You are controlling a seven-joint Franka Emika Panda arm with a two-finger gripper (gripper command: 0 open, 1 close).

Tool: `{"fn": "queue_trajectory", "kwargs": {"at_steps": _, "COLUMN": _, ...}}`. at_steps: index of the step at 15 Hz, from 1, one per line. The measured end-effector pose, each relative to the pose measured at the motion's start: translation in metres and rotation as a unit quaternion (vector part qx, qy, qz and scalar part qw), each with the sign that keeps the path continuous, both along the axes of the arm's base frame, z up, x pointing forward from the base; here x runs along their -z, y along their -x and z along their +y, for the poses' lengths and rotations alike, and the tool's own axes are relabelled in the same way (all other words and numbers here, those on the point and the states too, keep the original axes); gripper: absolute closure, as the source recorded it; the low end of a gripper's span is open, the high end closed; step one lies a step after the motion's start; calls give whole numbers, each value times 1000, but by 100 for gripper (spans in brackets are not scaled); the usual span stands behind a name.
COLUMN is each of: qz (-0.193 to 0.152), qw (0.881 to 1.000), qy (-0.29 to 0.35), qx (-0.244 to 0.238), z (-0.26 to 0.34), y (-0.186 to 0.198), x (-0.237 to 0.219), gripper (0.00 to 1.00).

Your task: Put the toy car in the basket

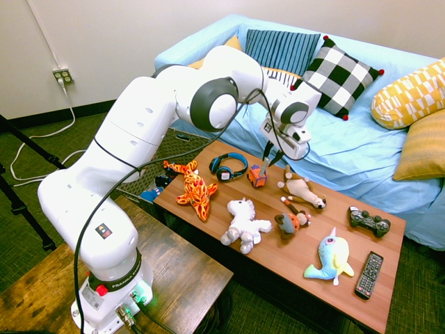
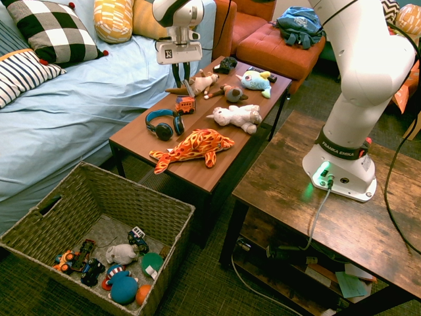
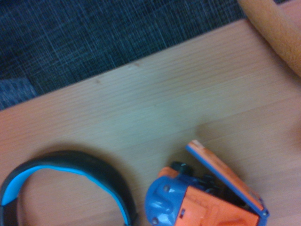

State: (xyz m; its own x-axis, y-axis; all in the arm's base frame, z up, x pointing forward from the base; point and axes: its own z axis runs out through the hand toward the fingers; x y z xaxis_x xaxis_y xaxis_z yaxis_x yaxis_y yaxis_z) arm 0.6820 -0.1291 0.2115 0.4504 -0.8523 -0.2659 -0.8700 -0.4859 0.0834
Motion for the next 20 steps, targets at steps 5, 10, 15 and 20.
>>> {"fn": "queue_trajectory", "kwargs": {"at_steps": 5, "qz": -69, "qw": 993, "qy": 92, "qx": -27, "z": 104, "y": 17, "x": -81, "gripper": 100}}
{"fn": "queue_trajectory", "kwargs": {"at_steps": 10, "qz": -89, "qw": 974, "qy": 196, "qx": -76, "z": 325, "y": 117, "x": -106, "gripper": 100}}
{"fn": "queue_trajectory", "kwargs": {"at_steps": 15, "qz": -69, "qw": 959, "qy": 257, "qx": -102, "z": 560, "y": 221, "x": -63, "gripper": 100}}
{"fn": "queue_trajectory", "kwargs": {"at_steps": 20, "qz": -7, "qw": 968, "qy": 242, "qx": -66, "z": 521, "y": 112, "x": -22, "gripper": 0}}
